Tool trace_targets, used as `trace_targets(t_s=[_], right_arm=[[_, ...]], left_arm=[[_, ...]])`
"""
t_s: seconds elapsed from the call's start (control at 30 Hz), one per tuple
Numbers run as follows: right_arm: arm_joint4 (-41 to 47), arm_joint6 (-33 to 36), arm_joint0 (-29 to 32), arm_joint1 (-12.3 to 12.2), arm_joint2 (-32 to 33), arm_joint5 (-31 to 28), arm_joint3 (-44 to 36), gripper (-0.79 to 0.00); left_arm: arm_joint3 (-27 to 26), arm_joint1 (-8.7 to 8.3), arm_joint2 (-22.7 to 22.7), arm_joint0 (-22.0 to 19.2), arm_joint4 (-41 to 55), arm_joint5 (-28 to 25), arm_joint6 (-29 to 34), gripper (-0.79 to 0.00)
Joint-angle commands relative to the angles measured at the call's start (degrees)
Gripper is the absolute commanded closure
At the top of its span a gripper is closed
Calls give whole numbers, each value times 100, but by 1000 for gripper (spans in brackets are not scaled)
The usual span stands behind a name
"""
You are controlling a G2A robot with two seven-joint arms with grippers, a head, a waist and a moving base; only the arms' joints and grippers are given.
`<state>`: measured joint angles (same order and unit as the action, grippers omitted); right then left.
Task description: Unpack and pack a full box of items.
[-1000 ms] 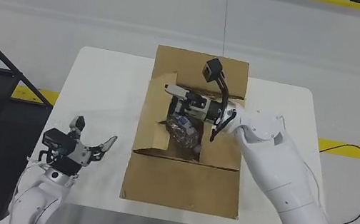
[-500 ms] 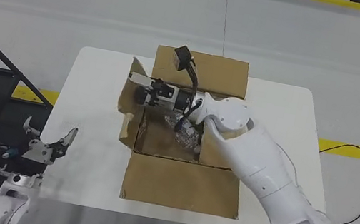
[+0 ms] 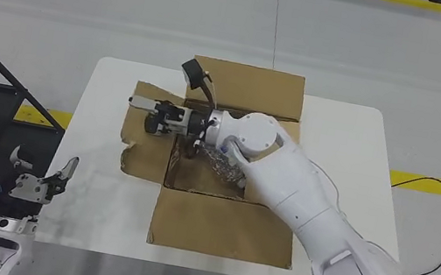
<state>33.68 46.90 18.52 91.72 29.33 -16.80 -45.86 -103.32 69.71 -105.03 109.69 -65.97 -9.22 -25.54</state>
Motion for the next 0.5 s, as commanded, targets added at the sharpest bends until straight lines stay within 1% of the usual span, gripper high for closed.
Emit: trace_targets(t_s=[0.0, 0.23, 0.47], right_arm=[[1, 46, -25, 65, -14, -2, 132, -785], [-34, 225, -107, 268, -9, -18, 580, -785], [-17, 444, -158, 370, 136, -133, 897, -785]], left_arm=[[-12, 4, -17, 3, 2, -12, 14, -785], [-63, 22, -67, 11, -7, -37, 39, -785], [-128, 42, -41, -27, -58, -37, 72, -785]])
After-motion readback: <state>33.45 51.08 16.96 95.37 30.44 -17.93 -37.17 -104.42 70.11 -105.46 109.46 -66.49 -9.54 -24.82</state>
